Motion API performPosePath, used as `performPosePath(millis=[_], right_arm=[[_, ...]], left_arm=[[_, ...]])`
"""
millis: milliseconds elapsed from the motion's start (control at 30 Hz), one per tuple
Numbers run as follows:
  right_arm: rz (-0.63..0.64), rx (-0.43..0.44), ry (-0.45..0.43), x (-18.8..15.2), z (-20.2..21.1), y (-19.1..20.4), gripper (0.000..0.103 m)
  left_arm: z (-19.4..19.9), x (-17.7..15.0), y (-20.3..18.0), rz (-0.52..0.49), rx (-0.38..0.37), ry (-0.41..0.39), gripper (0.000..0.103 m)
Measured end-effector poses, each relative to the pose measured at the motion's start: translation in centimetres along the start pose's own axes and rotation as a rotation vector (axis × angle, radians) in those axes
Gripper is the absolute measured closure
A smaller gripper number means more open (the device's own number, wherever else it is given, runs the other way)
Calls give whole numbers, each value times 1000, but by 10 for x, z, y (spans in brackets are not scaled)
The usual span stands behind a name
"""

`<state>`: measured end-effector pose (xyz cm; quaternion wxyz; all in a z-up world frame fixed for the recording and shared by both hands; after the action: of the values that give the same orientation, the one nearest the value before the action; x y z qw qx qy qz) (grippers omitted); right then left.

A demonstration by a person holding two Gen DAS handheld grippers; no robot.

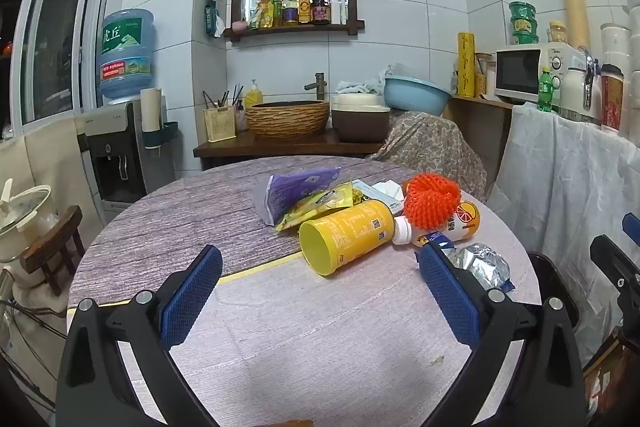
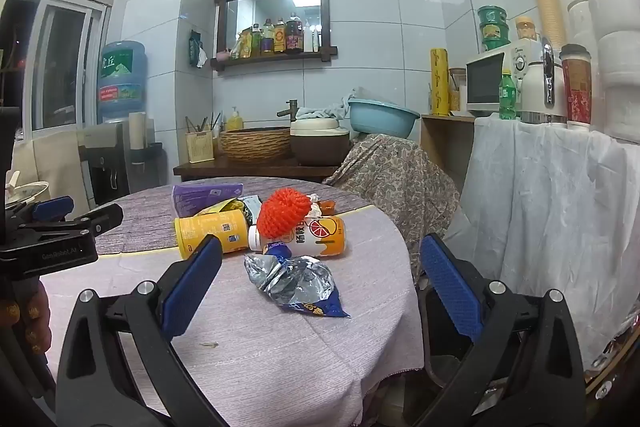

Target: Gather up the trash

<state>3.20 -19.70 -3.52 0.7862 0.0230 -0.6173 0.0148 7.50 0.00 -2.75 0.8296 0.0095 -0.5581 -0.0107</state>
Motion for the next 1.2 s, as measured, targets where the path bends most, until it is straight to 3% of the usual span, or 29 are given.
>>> performPosePath(millis=[1200], right_arm=[[-4,-1,11,-3,-2,-1,5]], left_arm=[[-2,-3,3,-1,3,16,5]])
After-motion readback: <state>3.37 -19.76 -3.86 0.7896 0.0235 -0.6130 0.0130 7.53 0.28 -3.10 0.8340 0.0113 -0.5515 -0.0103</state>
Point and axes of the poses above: each gripper's, at about its wrist camera, not at the fingertips, and z roughly against the way its jaws point, y to its left, x to its top, the point moved 8 cm from there along -z, roughly the way its jaws point, and after that the axes turned 2 degrees about y, right-handed, at the moved point
